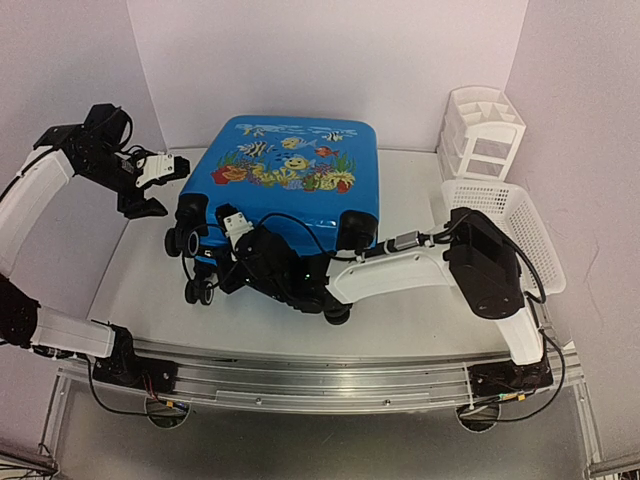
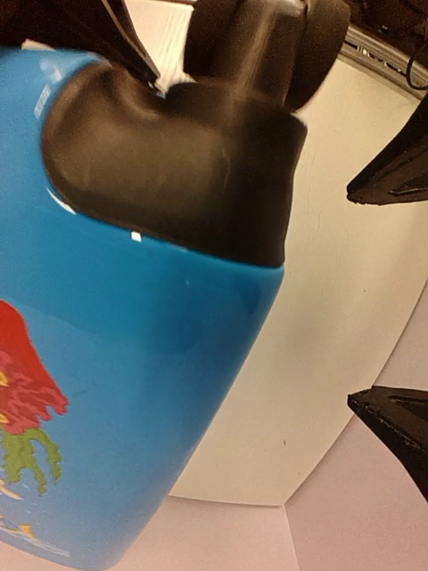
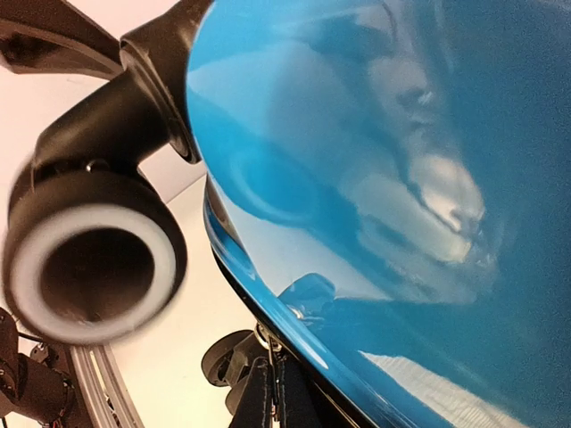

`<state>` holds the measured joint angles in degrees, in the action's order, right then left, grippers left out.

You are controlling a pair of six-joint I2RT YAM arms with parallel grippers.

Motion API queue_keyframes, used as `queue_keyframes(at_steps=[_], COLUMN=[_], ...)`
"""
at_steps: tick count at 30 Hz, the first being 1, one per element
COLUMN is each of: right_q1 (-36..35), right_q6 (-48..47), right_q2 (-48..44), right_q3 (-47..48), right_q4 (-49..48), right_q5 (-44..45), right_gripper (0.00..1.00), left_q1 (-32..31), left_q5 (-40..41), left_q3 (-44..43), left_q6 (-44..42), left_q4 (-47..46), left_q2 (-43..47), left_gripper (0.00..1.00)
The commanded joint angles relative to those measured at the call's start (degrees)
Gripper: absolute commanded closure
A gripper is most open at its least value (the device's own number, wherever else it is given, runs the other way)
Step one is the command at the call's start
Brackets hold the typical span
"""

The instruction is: Open, take out, and arrange the luggage

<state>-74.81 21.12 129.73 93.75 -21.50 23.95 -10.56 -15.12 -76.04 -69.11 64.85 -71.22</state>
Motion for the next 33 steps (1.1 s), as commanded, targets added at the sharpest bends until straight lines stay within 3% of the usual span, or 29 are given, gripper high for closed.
queue_keyframes(at_steps=[1, 5, 10, 18, 22, 29, 33], right_q1=[2.54, 2.61, 2.64, 2.21, 1.47, -1.07, -1.55], right_q6=[0.4, -0.62, -0.66, 1.41, 2.97, 5.93, 6.54], right_q2=[-0.87, -1.43, -4.49, -13.93, -18.79, -25.0, -25.84], right_q3=[2.11, 2.25, -0.38, -11.55, -18.54, -28.93, -30.91], right_q4=[0.72, 2.02, 3.42, 3.84, 3.81, 1.97, 0.63], right_q5=[2.33, 2.2, 2.68, 5.11, 7.49, 9.86, 10.48], right_gripper=[1.0, 1.0, 1.0, 1.0, 1.0, 1.0, 1.0], left_q1=[0.02, -4.34, -13.29, -26.64, -32.11, -37.21, -37.51], left_q5=[-2.0, -7.17, -9.19, -13.69, -13.46, -13.09, -12.86], left_q3=[4.65, 4.34, 5.8, 5.34, 7.24, 7.07, 6.11], left_q6=[-8.63, -9.7, -1.88, 15.27, 19.57, 20.62, 11.71], left_q4=[-11.06, -2.16, -0.04, -3.49, -8.98, -15.93, -12.21], left_q2=[-0.74, -0.75, 1.35, 1.54, 1.03, -0.27, -0.03], left_gripper=[0.3, 0.32, 0.36, 0.37, 0.36, 0.36, 0.38])
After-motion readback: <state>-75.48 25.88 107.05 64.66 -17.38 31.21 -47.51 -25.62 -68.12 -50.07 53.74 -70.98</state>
